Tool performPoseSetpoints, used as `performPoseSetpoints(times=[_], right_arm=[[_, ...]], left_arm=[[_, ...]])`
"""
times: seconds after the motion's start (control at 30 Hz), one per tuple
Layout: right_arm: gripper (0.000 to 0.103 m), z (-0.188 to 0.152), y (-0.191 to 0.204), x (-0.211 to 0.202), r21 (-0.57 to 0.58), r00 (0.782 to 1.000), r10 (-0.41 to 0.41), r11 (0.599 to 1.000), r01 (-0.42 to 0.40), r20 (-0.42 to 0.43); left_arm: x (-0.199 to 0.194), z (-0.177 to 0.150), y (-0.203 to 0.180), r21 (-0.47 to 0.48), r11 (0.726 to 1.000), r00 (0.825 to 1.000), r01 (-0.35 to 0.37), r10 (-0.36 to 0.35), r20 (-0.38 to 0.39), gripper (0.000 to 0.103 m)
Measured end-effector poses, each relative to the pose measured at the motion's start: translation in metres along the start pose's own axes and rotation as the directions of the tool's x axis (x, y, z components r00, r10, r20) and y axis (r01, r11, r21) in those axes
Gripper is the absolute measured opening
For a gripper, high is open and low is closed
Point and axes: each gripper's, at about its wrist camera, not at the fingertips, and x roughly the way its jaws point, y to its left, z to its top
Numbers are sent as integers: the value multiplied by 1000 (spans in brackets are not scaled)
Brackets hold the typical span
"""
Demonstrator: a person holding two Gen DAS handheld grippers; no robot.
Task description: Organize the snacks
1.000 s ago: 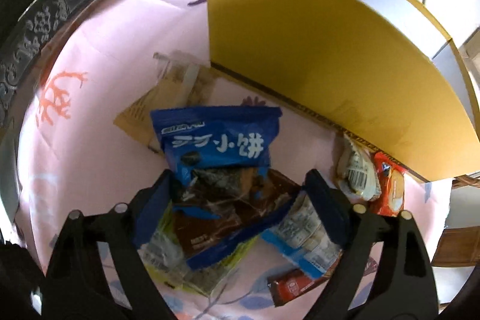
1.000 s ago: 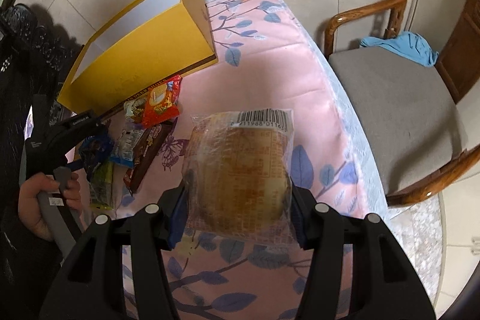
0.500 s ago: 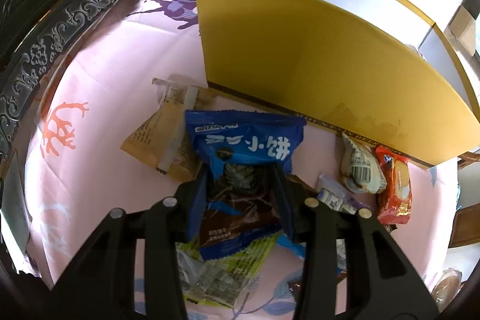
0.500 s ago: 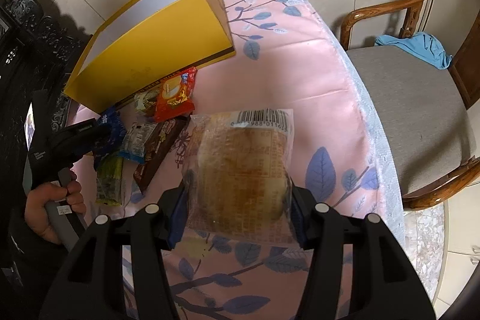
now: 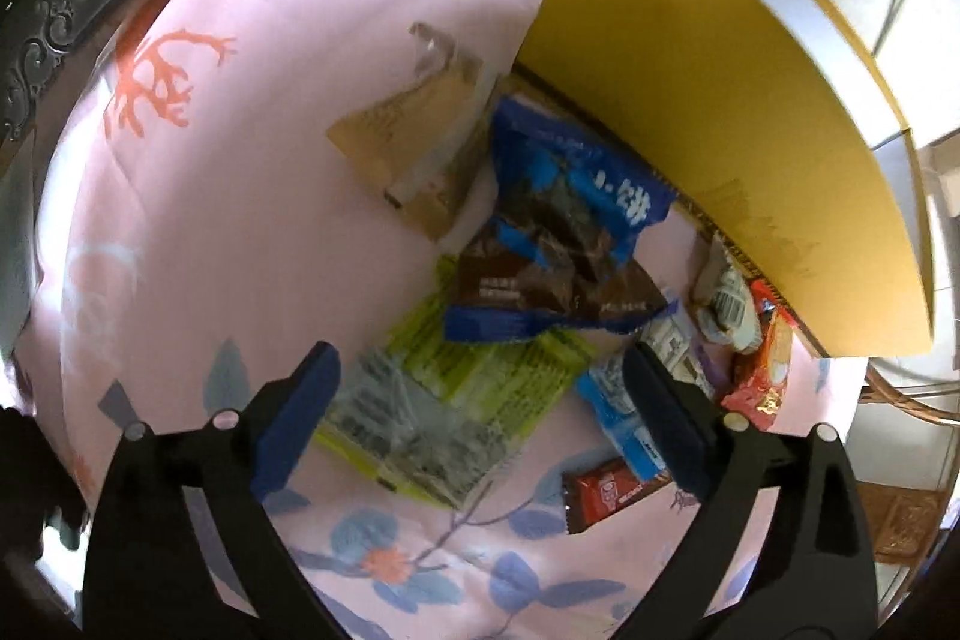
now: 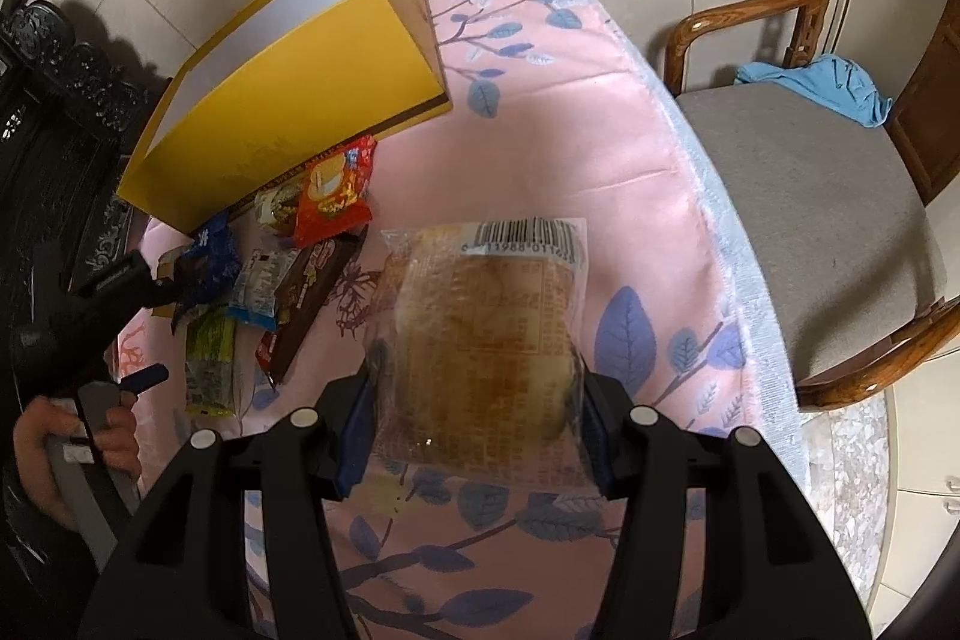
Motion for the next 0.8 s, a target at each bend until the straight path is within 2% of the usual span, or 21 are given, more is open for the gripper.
performPoseSetpoints(times=[0.13,0.2,0.33,0.4,0.53,0.57,0.67,0.73,0.8], right_arm=[[56,-2,2,3,-4,1000,19,1000,-19,-12],[56,-1,0,3,-4,1000,19,1000,-19,-12],[56,0,-8,1,11,1000,6,1000,-6,-2],[56,-1,-11,2,24,1000,-2,1000,2,-8],[56,-1,-13,-1,31,1000,1,1000,-1,-1],[56,-1,-13,-1,29,1000,0,1000,0,2],[56,-1,-13,3,32,1000,-8,999,9,-10],[56,-4,-9,5,28,1000,3,1000,-2,-19],[56,-7,-3,7,17,999,23,1000,-23,-22]], left_arm=[[9,8,-18,28,998,998,-53,54,-19,97],[15,18,-21,30,999,998,-45,46,-31,100],[17,33,-32,105,991,997,-79,80,1,101],[20,33,-43,196,976,995,-97,99,0,101],[0,24,-52,315,934,985,-169,151,81,101],[-4,23,-50,311,936,986,-164,144,86,101],[-13,31,-40,200,974,994,-105,96,52,101],[-6,34,-41,182,975,991,-131,128,24,101],[8,40,-49,205,968,989,-142,148,-13,101]])
